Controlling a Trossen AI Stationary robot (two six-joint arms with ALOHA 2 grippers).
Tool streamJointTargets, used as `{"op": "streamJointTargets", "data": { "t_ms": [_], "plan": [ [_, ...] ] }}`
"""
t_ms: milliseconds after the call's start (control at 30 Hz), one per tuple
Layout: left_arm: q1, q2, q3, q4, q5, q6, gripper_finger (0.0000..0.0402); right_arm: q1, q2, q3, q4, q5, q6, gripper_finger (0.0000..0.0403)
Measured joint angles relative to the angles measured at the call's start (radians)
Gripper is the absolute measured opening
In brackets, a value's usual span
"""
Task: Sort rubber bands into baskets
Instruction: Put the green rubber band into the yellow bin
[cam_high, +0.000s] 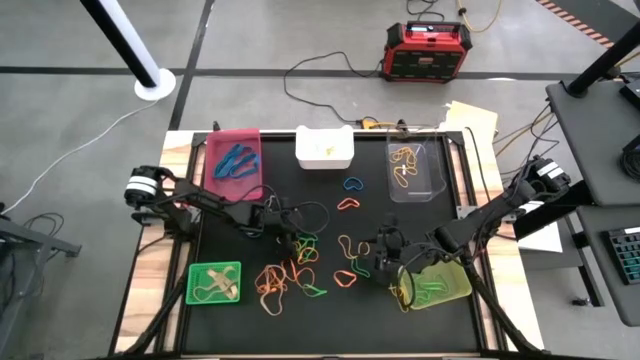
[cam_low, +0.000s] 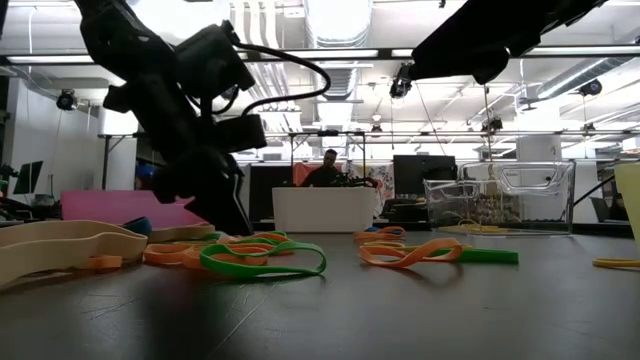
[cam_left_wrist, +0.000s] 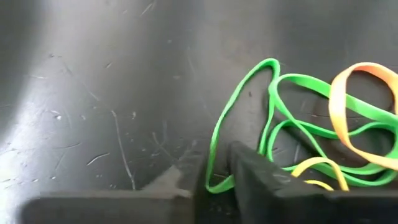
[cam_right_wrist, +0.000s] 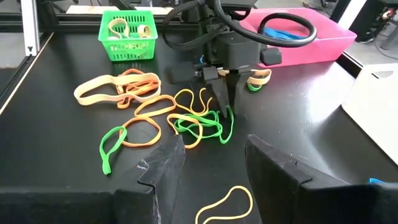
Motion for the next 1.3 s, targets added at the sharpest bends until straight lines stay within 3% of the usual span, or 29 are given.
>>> {"op": "streamJointTargets", "data": {
  "t_ms": [67, 233, 600, 867, 1033, 1300],
  "plan": [
    [0.001, -0.003, 0.0, 0.001, 0.001, 0.004, 0.0013, 0.0, 0.0, 0.0, 0.0, 0.0, 0.0, 0.0164],
    [0.002, -0.017, -0.002, -0.001, -0.024, 0.008, 0.0002, 0.0, 0.0, 0.0, 0.002, 0.005, 0.007, 0.0164],
    [0.004, -0.12, -0.006, 0.034, -0.119, 0.045, 0.0, -0.011, 0.006, -0.001, 0.009, 0.059, 0.061, 0.0164],
    [0.003, -0.185, 0.019, 0.106, -0.12, 0.043, 0.0, -0.106, 0.099, -0.001, 0.105, 0.07, 0.103, 0.0164],
    [-0.005, -0.182, 0.059, 0.105, -0.114, 0.052, 0.0, -0.177, 0.163, -0.001, 0.212, -0.023, 0.092, 0.0164],
    [-0.032, -0.171, 0.116, 0.106, -0.113, 0.093, 0.0, -0.232, 0.245, 0.0, 0.308, -0.028, 0.026, 0.0164]
  ]
}}
